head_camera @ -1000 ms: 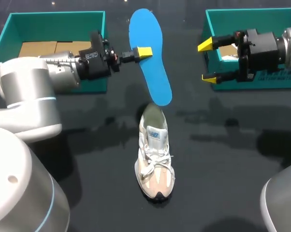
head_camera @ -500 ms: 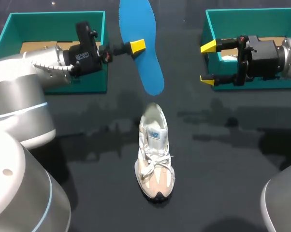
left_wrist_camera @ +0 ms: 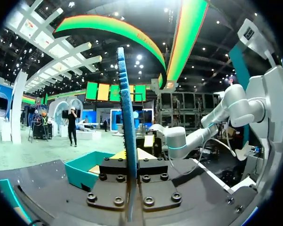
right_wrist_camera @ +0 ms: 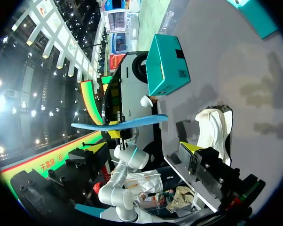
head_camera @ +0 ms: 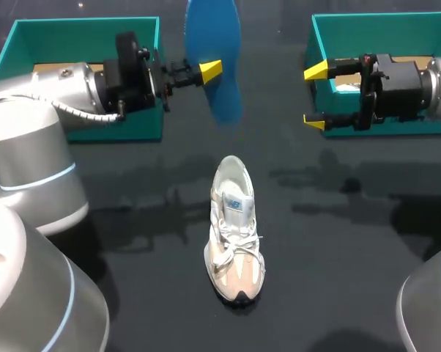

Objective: Take the shoe out of the shoebox, open the shoe tongue, remove and reinsert the insole, then place the shoe into the shoebox

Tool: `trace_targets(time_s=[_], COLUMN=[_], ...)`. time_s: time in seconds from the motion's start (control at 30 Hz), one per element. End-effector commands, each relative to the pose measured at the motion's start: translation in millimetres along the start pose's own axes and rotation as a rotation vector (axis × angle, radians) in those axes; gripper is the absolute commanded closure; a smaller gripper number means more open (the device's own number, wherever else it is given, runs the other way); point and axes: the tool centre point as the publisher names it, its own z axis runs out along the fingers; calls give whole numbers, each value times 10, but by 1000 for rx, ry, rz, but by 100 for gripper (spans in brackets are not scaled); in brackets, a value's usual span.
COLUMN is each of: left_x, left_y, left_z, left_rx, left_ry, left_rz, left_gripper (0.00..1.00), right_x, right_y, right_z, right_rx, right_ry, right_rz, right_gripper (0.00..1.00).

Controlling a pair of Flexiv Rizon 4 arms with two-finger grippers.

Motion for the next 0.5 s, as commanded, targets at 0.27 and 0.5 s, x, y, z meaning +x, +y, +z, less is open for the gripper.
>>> trace_targets(time_s=[0.27,0.5], left_x=[-28,-72], left_y=[-21,-22], left_z=[-14,-38], left_rx=[-14,14], left_ry=[21,102], left_rz=[447,581], left_gripper=[100,100], right_x=[3,3], right_y=[6,6], right_z=[16,16], right_rx=[-1,-1], right_ry=[-2,-2], right_rz=[0,0], right_gripper=[0,0])
